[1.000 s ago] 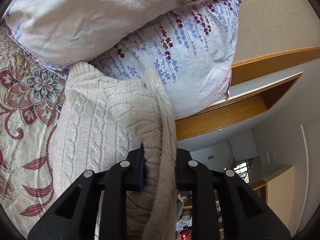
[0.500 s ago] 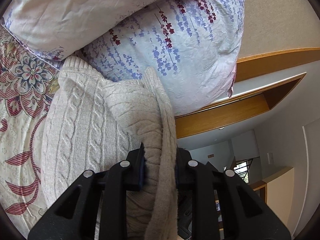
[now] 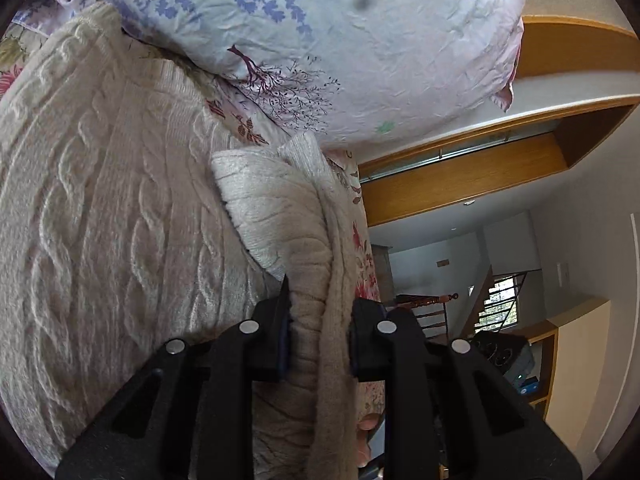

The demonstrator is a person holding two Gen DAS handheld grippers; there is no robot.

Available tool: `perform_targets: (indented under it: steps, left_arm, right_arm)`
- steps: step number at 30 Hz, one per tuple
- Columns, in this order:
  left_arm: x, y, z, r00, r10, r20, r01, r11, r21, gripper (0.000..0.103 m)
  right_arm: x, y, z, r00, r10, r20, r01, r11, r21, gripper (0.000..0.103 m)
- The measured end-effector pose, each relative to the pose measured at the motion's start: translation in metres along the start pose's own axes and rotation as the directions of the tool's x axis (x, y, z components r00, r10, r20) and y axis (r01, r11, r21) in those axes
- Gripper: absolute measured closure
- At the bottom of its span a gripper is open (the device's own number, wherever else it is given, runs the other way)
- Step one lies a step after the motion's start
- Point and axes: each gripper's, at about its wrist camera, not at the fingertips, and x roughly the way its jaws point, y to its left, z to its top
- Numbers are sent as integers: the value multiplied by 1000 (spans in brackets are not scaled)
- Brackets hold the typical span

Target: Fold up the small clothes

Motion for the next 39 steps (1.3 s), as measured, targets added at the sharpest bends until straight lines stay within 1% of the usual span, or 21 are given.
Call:
perform_targets:
  steps: [1, 3, 4, 5, 7, 9, 11, 13, 14, 15, 17, 18, 20, 22, 24, 26, 28, 32, 34, 35, 39]
  left_arm:
    - [0, -4, 0, 1000, -11, 7, 11, 1000, 17, 73]
    - [-4, -8, 3, 993, -120, -6, 120, 993, 7, 50]
    - [-5, -10, 6, 985, -173, -13, 173, 985, -4, 46]
    - [-9, -11, 6, 979, -204, -22, 204, 979, -9, 38]
    - [-20, -16, 5, 978, -209, -24, 210, 978, 15, 30]
    - [-38, -20, 3, 990, -140, -16, 141, 988, 61, 21]
    - [-57, -25, -4, 998, -63, -8, 64, 992, 110, 20]
    - [-80, -29, -13, 997, 76, 33, -82, 978, 193, 13]
    - [-91, -29, -18, 985, 156, 74, -169, 957, 236, 8]
    - [-100, -30, -27, 967, 229, 116, -253, 924, 286, 8]
    - [-117, -27, -43, 929, 320, 187, -368, 856, 364, 7]
    - [-121, -25, -50, 918, 340, 205, -396, 830, 393, 5]
    - [-126, -16, -62, 913, 353, 205, -408, 804, 433, 5]
    - [-127, -9, -72, 904, 370, 214, -427, 771, 473, 5]
    - [-124, -8, -81, 883, 405, 236, -467, 718, 516, 5]
    - [-120, -11, -88, 869, 429, 247, -489, 668, 562, 5]
    - [-114, -15, -91, 860, 442, 256, -500, 629, 595, 5]
    - [-107, -15, -97, 836, 490, 246, -521, 569, 636, 4]
    - [-104, -13, -101, 818, 520, 246, -536, 536, 651, 4]
    - [-103, -12, -101, 814, 528, 244, -539, 527, 657, 4]
    - [-105, -10, -100, 815, 530, 236, -534, 527, 661, 4]
  right_arm:
    - [1, -4, 1, 1000, 18, -6, -18, 1000, 18, 1]
    - [2, -7, 1, 998, 56, -20, -55, 998, 43, 1]
    - [2, -8, 2, 997, 73, -23, -72, 996, 53, 1]
    - [1, -9, 1, 996, 89, -24, -87, 994, 60, 1]
    - [1, -11, 0, 994, 107, -27, -105, 992, 71, 1]
    - [2, -14, -1, 990, 140, -31, -137, 987, 87, 3]
    - [3, -18, -1, 982, 182, -42, -176, 978, 112, 11]
    - [2, -23, 0, 971, 233, -47, -224, 964, 147, 19]
    - [2, -25, 0, 963, 262, -57, -250, 953, 171, 27]
    - [2, -27, 0, 953, 294, -72, -276, 942, 192, 36]
    - [3, -25, 2, 937, 330, -113, -302, 930, 211, 42]
    - [4, -22, 4, 934, 329, -136, -298, 931, 210, 43]
    - [11, -17, 8, 936, 299, -188, -261, 944, 203, 43]
    - [18, -14, 10, 947, 232, -224, -190, 963, 191, 43]
    - [23, -13, 12, 949, 197, -244, -154, 970, 186, 43]
    - [30, -12, 12, 941, 210, -265, -162, 968, 193, 43]
    - [37, -10, 11, 934, 209, -290, -157, 969, 190, 50]
    - [41, -1, 9, 940, 168, -297, -139, 983, 117, 93]
    - [36, 0, 13, 955, 148, -257, -127, 987, 99, 93]
    - [32, 1, 16, 962, 142, -235, -123, 988, 91, 93]
    - [27, -3, 26, 981, 82, -176, -69, 994, 80, 94]
